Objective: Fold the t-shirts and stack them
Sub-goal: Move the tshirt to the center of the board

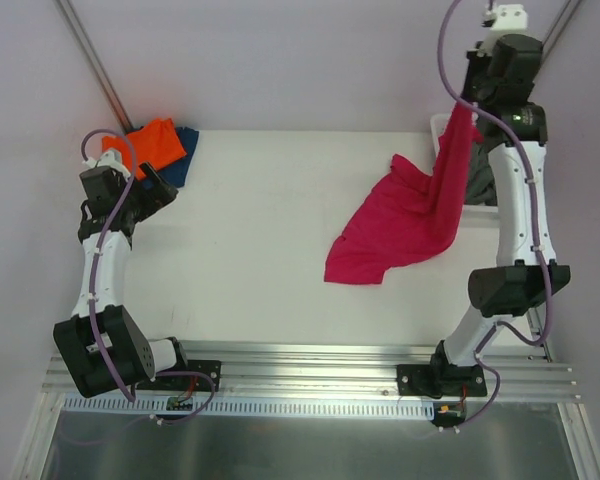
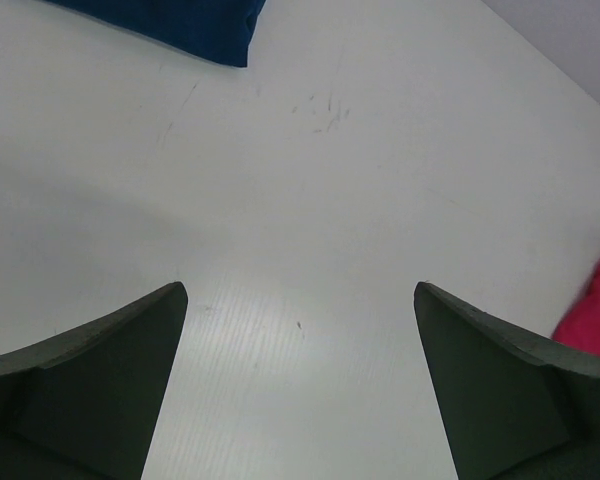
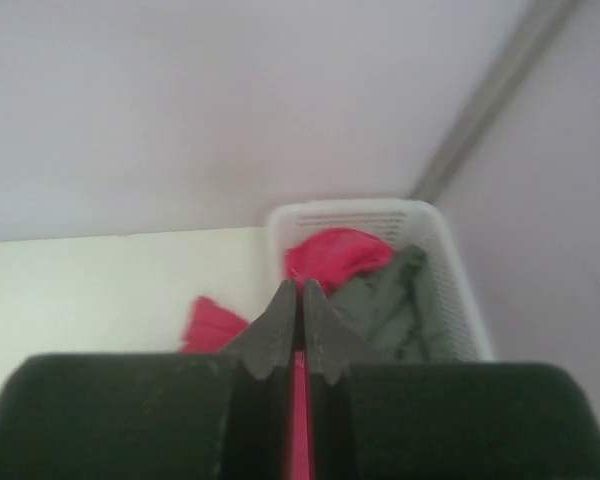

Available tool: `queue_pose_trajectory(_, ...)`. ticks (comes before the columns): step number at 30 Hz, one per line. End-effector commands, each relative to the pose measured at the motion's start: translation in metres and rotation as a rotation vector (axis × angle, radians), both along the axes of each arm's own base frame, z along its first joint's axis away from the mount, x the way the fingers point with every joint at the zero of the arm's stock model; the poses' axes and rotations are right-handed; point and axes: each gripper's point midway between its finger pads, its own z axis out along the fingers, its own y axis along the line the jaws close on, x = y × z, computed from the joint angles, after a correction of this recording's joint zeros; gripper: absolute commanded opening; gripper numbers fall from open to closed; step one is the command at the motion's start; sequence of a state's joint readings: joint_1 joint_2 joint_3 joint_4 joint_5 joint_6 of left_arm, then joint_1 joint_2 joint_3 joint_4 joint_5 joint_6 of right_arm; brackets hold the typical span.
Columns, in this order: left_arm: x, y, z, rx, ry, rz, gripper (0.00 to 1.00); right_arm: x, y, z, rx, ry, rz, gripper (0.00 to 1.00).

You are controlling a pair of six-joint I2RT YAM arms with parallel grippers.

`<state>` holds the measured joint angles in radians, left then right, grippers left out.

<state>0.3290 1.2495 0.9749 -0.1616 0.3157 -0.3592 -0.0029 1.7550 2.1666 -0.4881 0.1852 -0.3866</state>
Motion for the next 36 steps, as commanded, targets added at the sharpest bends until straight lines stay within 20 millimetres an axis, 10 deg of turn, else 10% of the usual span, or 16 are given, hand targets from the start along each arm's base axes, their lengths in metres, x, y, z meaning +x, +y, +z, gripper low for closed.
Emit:
queue_pose_trajectory(1, -0.001, -0.002, 0.004, -0.026, -0.032, -0.002, 0.99, -0.019, 0.126, 0.073, 0.008, -0.189, 0.303, 0.01)
queue_pose_trajectory(9, -0.009, -0.004, 0.006, -0.021, -0.046, -0.004, 0.99, -0.048, 0.370, -0.005, 0.223, 0.022, 0.810, 0.01)
queue_pose_trajectory(12, -0.008, -0.003, 0.013, -0.008, -0.063, -0.009, 0.99, -0.066, 0.419, -0.033, 0.303, 0.111, 0.892, 0.51)
queue_pose_trajectory(15, -0.005, -0.001, 0.022, 0.007, -0.082, -0.019, 0.99, -0.069, 0.439, -0.055, 0.358, 0.180, 0.915, 0.68)
queue_pose_trajectory(20, 0.003, -0.003, 0.019, -0.015, -0.070, -0.034, 0.99, -0.057, 0.403, -0.054, 0.311, 0.176, 0.860, 0.81)
queue_pose_trajectory(28, 0.038, -0.039, 0.013, -0.019, -0.035, -0.284, 0.99, -0.010, 0.255, -0.110, 0.309, 0.353, 0.595, 0.80)
queue_pose_trajectory(36, 0.070, -0.100, -0.042, -0.071, 0.086, -0.510, 0.99, -0.003, 0.183, -0.158, 0.284, 0.507, 0.456, 0.79)
